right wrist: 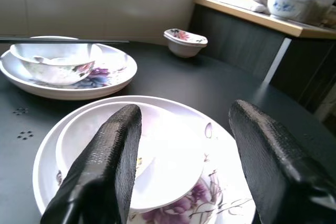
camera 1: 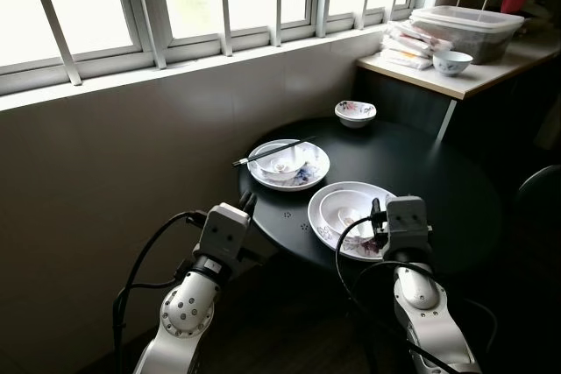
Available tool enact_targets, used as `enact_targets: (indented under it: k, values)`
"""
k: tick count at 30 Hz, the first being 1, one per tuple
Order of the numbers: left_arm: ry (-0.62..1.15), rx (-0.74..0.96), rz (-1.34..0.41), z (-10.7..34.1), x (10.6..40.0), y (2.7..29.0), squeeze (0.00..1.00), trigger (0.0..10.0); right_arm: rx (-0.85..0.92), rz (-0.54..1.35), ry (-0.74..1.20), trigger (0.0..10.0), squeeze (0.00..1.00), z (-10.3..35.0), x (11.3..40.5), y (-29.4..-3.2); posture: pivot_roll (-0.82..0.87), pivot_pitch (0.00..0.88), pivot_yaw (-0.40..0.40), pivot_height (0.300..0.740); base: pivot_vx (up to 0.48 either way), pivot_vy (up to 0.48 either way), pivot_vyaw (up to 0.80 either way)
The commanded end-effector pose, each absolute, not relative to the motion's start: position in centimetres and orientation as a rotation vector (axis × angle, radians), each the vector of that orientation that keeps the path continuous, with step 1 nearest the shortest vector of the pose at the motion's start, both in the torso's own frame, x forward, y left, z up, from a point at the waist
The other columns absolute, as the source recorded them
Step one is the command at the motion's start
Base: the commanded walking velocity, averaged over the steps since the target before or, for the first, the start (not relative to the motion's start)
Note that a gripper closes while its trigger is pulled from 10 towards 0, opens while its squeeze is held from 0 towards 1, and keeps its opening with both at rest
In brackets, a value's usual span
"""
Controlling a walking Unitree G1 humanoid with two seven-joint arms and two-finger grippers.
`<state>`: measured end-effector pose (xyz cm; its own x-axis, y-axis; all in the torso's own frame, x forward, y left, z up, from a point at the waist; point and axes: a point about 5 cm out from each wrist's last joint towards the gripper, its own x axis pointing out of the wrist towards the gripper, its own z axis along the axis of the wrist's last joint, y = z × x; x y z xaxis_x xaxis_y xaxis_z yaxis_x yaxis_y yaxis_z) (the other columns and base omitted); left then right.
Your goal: Kitchen organization
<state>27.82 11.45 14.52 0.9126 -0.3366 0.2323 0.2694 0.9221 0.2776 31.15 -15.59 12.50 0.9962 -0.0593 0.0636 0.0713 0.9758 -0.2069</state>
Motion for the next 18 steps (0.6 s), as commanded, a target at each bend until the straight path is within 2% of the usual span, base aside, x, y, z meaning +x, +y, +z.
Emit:
enact_targets:
  k: [1,6,18]
  values:
    - [-0.265,0.257,-0.308,14.3,27.9,11.6,0.00,10.0,-0.188,-0.002,-0.039,10.0,0.00,11.9,31.2,-15.1,0.01,0.000,-0.014,0.740,0.000,0.000,0.00]
    - [-0.261,0.262,-0.306,14.2,28.0,11.6,0.00,10.0,-0.158,-0.007,0.014,10.0,0.00,10.8,31.5,-15.9,0.02,0.000,-0.016,0.740,0.000,0.000,0.00]
    - [-0.258,0.271,-0.302,14.1,28.1,11.7,0.00,10.0,-0.158,0.113,0.066,10.0,0.00,8.5,31.8,-15.7,0.02,0.000,-0.009,0.740,0.000,0.000,0.00]
